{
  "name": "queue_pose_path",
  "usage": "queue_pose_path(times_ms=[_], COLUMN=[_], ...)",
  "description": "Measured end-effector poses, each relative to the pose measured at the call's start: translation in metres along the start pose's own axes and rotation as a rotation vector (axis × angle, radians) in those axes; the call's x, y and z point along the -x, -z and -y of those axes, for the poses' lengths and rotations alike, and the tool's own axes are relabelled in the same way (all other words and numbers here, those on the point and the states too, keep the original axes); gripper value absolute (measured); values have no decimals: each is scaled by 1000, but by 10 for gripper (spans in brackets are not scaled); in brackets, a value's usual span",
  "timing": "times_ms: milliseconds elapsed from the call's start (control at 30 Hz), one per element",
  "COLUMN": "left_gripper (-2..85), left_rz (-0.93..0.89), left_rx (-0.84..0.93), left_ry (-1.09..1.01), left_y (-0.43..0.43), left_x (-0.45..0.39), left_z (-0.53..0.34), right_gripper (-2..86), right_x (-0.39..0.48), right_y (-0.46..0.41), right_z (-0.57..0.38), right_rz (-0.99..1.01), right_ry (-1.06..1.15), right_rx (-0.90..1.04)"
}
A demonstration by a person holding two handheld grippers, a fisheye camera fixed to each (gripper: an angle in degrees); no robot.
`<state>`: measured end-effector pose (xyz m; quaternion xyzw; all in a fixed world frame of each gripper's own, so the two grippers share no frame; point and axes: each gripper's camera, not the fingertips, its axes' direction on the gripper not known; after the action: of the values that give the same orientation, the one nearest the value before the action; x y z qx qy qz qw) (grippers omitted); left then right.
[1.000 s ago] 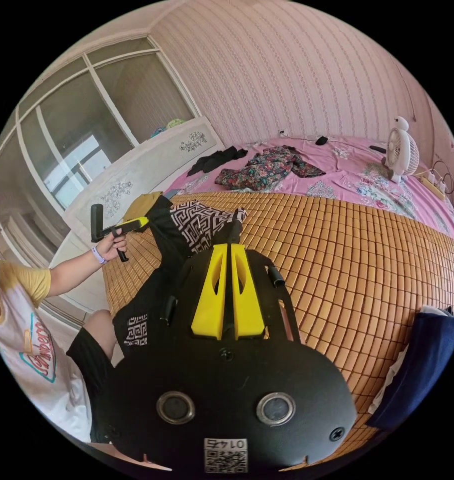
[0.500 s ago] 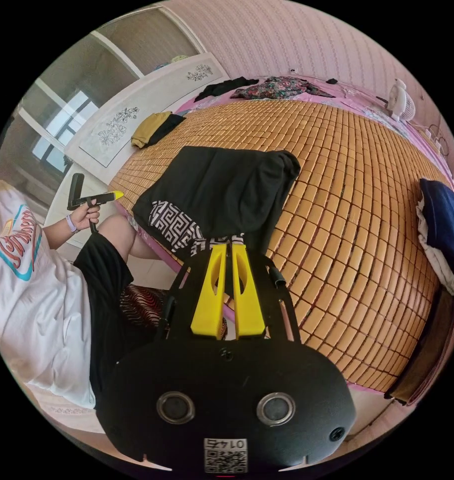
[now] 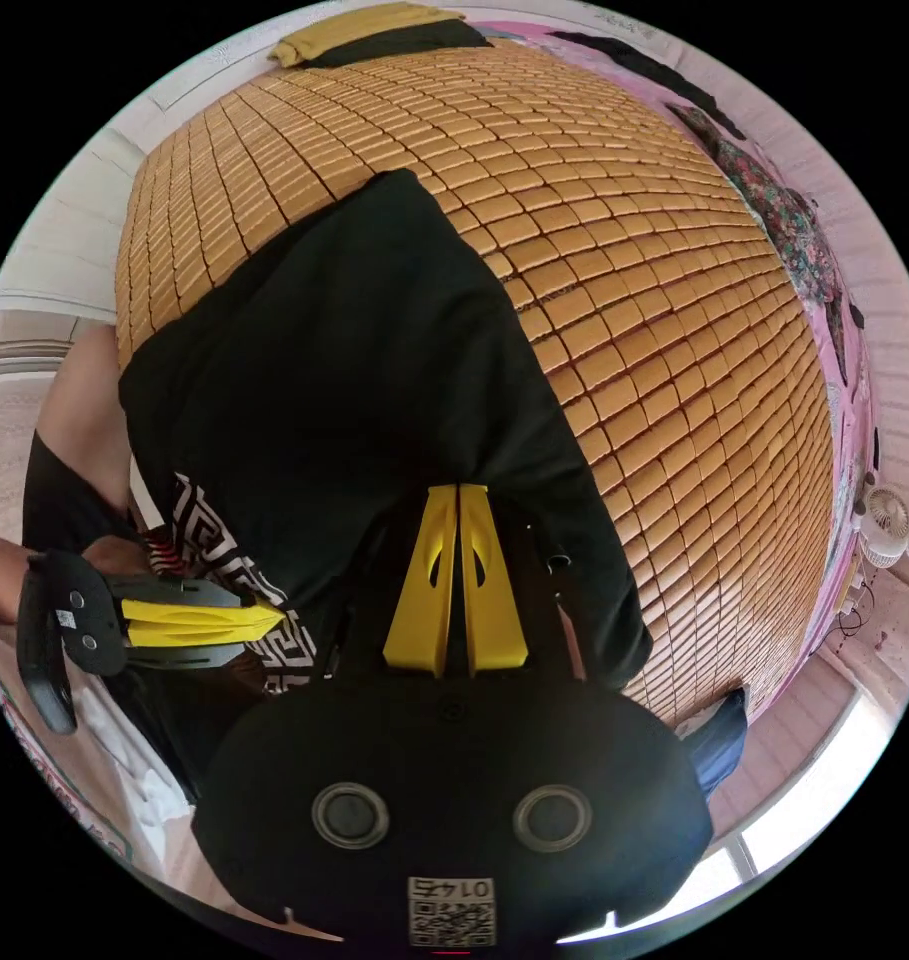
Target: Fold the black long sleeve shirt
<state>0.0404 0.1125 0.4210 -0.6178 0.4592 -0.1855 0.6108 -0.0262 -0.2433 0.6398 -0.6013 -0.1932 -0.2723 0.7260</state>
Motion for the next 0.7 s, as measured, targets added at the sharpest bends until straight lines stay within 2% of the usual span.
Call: queue_pose_path(times_ms=[67,267,333,533,633,700], left_gripper=[-7,-7,-7,-6,-5,-4], left_rz=[-12,-82,-84,-72,-107,-127], left_rx=[-44,-31,-40,-31,-77,-104], left_ry=[35,30,35,22,-3,-25], left_y=[-5,-16,-19,-28,-28,-26], left_x=[2,12,13,13,18,19], left_z=[-15,-27,-33,-46,-59,-70], right_gripper=[0,-1,-1,-1,0,2], right_x=[-9,-18,-24,-46,-70,-81], right_y=[0,6,11,-2,6,16], right_z=[19,55,62,67,32,-34], right_rz=[37,31,-70,-12,84,134], right_ry=[-17,135,122,75,-69,-256], right_rx=[91,289,258,293,122,-204])
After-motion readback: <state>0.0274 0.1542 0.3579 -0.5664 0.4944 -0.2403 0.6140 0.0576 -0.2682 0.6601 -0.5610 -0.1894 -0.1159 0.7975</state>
